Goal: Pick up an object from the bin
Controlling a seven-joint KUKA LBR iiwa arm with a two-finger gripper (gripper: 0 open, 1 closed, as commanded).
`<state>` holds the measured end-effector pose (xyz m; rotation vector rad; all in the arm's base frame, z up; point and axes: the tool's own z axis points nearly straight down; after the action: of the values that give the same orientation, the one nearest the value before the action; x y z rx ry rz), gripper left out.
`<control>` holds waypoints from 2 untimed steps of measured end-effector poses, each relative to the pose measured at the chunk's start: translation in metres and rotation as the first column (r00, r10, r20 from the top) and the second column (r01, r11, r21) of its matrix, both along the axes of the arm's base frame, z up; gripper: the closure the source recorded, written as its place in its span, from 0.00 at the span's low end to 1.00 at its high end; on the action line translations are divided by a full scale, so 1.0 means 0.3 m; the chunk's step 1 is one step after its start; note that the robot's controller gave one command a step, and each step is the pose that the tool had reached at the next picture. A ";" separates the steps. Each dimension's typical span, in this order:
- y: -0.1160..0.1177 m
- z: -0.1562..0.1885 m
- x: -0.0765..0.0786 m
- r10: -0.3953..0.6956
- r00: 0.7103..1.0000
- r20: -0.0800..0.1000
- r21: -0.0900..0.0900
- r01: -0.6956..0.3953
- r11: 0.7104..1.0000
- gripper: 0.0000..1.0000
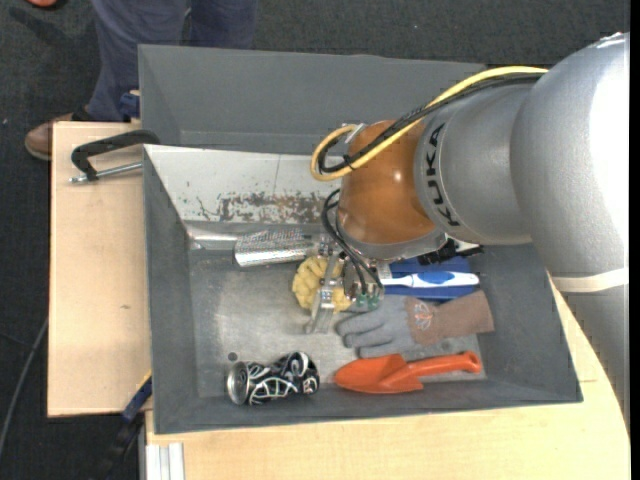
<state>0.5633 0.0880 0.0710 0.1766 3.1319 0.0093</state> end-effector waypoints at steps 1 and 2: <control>-0.054 0.005 0.034 -0.032 0.999 0.006 -0.005 0.032 0.999 1.00; -0.054 0.005 0.034 -0.032 0.999 0.006 -0.005 0.032 0.999 1.00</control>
Offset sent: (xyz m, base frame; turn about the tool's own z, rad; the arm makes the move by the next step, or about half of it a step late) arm 0.0000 0.0000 0.0000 0.0000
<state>0.5734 0.0719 0.0725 0.2262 3.1222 0.0014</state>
